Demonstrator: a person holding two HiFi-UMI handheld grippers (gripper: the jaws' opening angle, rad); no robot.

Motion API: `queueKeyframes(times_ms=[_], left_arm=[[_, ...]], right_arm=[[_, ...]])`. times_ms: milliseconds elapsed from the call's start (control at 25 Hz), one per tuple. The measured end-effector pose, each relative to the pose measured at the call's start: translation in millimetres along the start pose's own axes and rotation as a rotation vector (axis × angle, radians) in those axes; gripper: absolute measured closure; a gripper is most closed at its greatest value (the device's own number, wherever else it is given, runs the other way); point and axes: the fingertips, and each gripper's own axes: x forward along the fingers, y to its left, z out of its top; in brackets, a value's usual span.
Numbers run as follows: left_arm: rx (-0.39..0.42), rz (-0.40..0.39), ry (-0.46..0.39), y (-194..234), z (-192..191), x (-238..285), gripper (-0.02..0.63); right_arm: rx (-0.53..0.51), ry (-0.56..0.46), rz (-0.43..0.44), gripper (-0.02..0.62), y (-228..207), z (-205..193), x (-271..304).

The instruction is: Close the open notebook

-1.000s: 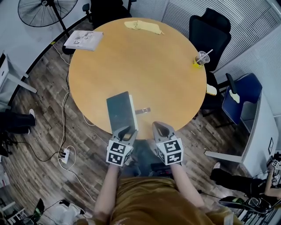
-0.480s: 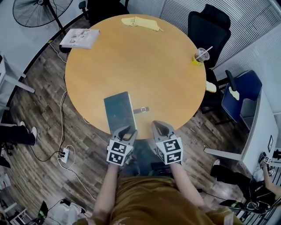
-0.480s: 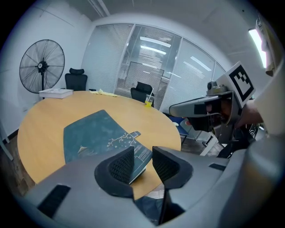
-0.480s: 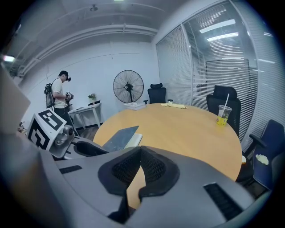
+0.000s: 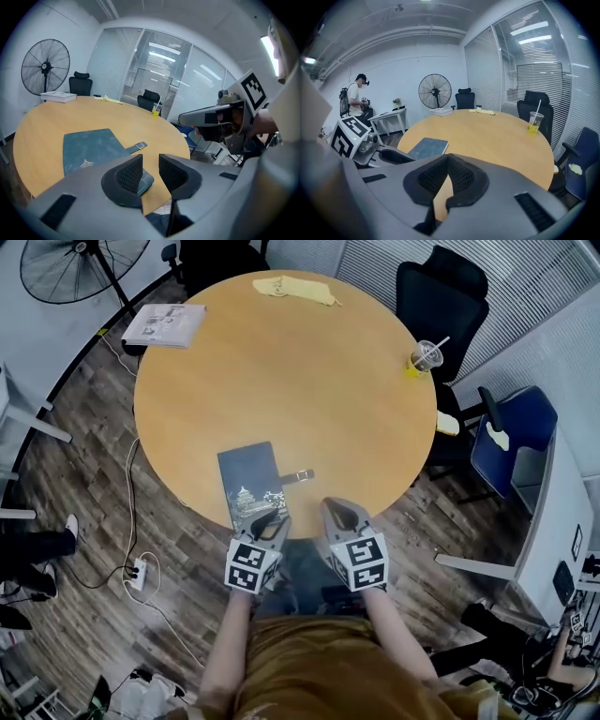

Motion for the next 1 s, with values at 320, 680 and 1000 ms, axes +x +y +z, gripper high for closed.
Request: queueKeyframes(times_ms=[320, 680, 1000], left_arm=[[-0.215, 0.052, -0.176, 27, 33, -29, 0.480], [-0.260, 0.140, -0.326, 45, 64, -81, 0.482], [-0.175, 0.219, -0.384, 48, 85, -131, 0.512]], right_arm=[[-0.022, -0.033, 0.011, 0.583, 9, 11, -4], [-0.053, -0.108, 0.041, 0.583, 34, 34, -12], [-0.094, -0.199, 0.055, 0.583, 61, 59, -24]])
